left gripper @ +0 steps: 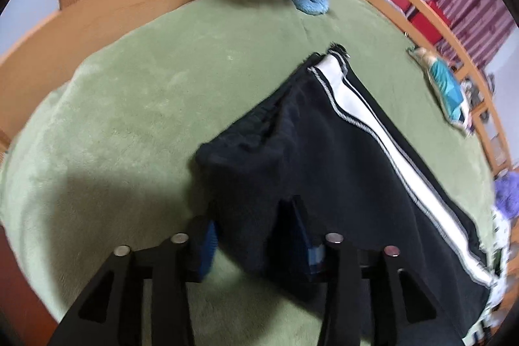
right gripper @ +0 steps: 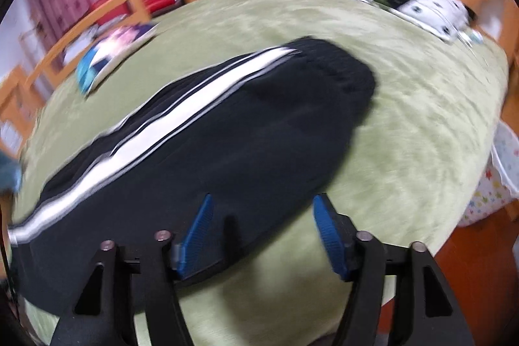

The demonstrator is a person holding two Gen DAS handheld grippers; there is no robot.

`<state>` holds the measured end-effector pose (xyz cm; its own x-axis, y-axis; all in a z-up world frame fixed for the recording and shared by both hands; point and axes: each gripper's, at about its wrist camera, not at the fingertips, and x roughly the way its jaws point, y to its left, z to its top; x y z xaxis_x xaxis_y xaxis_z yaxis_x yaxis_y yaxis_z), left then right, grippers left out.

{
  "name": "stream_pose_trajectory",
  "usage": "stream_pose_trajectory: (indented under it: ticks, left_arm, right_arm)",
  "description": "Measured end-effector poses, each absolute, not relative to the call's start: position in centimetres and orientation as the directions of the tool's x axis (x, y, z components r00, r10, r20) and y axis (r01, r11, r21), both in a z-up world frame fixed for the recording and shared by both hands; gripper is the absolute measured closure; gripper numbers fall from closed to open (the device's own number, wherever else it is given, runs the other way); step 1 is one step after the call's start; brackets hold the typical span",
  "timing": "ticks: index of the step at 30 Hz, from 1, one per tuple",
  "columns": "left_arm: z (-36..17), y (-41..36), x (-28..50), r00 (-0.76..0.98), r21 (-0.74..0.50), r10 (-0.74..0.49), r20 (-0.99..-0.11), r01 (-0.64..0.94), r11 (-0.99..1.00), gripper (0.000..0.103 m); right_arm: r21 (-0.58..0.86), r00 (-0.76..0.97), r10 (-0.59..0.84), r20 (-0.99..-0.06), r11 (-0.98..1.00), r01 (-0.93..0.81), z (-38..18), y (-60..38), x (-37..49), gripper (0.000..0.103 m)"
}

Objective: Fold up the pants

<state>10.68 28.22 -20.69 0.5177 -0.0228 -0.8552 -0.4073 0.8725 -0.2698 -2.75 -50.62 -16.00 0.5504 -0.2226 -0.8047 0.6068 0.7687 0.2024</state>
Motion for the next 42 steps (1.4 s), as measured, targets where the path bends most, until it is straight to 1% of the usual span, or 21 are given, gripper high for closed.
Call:
stream_pose_trajectory:
  ticks: [2,4,5,10,13,15,17,18,20,21,22,23,24,25,26,27,28,30,32,37,42]
  left_arm:
    - [-20.3,27.1,10.7,0.506,-0.227,0.004,-0.863,-0.394,0.891,0.047]
    - [-19.6,25.5,10.6,0.497,-0.164,0.055,-0.866,-0.386,0.908,0.046]
    - [-19.2,24.4,10.5,0.495,-0.124,0.092,-0.864,-0.387,0.914,0.043]
    - [-17.5,21.7,10.1,0.49,-0.085,0.138,-0.861,-0.406,0.91,0.041]
    - [-16.5,20.2,9.7,0.494,-0.081,0.15,-0.856,-0.415,0.906,0.041]
    - [-16.1,19.1,9.6,0.496,-0.066,0.162,-0.853,-0.41,0.91,0.041]
    - [-15.8,18.1,9.7,0.501,-0.065,0.16,-0.85,-0.401,0.914,0.041]
    - [-15.6,17.4,9.8,0.503,-0.069,0.154,-0.851,-0.396,0.916,0.041]
    - [-15.0,16.4,9.9,0.507,-0.077,0.142,-0.85,-0.385,0.92,0.041]
    - [-14.4,15.8,9.8,0.518,-0.077,0.137,-0.844,-0.37,0.926,0.041]
    - [-14.0,15.3,9.6,0.53,-0.073,0.14,-0.836,-0.36,0.93,0.041]
    - [-13.4,14.8,9.4,0.547,-0.065,0.146,-0.825,-0.347,0.936,0.041]
    - [-13.1,14.5,9.2,0.555,-0.062,0.145,-0.819,-0.337,0.94,0.04]
    - [-13.1,14.3,9.3,0.559,-0.064,0.14,-0.817,-0.33,0.942,0.04]
    - [-13.0,14.0,9.3,0.563,-0.071,0.128,-0.817,-0.319,0.945,0.039]
    - [-13.1,13.7,9.3,0.563,-0.08,0.114,-0.818,-0.309,0.948,0.039]
    - [-13.2,13.6,9.3,0.562,-0.085,0.106,-0.82,-0.303,0.949,0.039]
    - [-13.3,13.2,9.3,0.564,-0.092,0.09,-0.821,-0.285,0.954,0.039]
    - [-13.1,13.0,9.2,0.567,-0.093,0.08,-0.82,-0.27,0.958,0.039]
    - [-12.7,12.2,9.0,0.585,-0.072,0.064,-0.809,-0.205,0.976,0.039]
    - [-12.8,11.1,10.2,0.604,-0.101,-0.003,-0.797,-0.128,0.987,0.039]
  right_arm:
    - [0.237,0.551,-0.212,-0.807,0.739,0.631,-16.5,-53.1,-2.8,0.032]
    - [0.282,0.559,-0.185,-0.808,0.712,0.643,-17.2,-56.0,-2.3,0.032]
    - [0.305,0.567,-0.168,-0.807,0.702,0.643,-17.6,-57.2,-1.9,0.032]
    - [0.395,0.586,-0.072,-0.807,0.673,0.626,-20.9,-62.4,1.9,0.031]
    - [0.488,0.634,0.011,-0.773,0.649,0.584,-22.3,-64.5,3.7,0.026]
    - [0.505,0.656,0.022,-0.754,0.658,0.559,-22.2,-64.7,4.8,0.026]
    - [0.51,0.669,0.029,-0.743,0.672,0.537,-21.6,-64.6,5.5,0.036]
    - [0.526,0.69,0.032,-0.723,0.673,0.52,-21.0,-64.8,5.4,0.052]
    - [0.6,0.784,0.068,-0.617,0.686,0.413,-17.6,-65.1,4.2,0.065]
    - [0.622,0.835,0.086,-0.543,0.709,0.332,-15.1,-65.0,3.1,0.066]
    - [0.606,0.872,0.08,-0.482,0.749,0.267,-12.7,-64.5,1.8,0.066]
    - [0.566,0.891,0.049,-0.451,0.788,0.242,-11.1,-63.9,0.7,0.066]
    - [0.542,0.898,0.031,-0.439,0.806,0.237,-10.7,-63.7,0.2,0.065]
    - [0.517,0.886,0.022,-0.463,0.819,0.25,-11.2,-63.9,0.2,0.059]
    - [0.494,0.84,0.031,-0.542,0.82,0.288,-12.7,-64.5,0.9,0.054]
    - [0.477,0.768,0.039,-0.64,0.803,0.356,-14.9,-65.5,1.7,0.042]
    - [0.471,0.707,0.049,-0.706,0.778,0.416,-16.8,-66.4,2.1,0.04]
    - [0.472,0.598,0.102,-0.795,0.723,0.504,-21.0,-67.5,1.9,0.043]
    - [0.497,0.639,0.09,-0.764,0.714,0.493,-21.1,-67.3,0.5,0.042]
    - [0.253,0.616,-0.119,-0.779,0.839,0.482,-15.5,-63.3,-0.5,0.04]
    - [0.102,0.71,-0.13,-0.692,0.956,0.275,-9.3,-55.2,3.3,0.04]
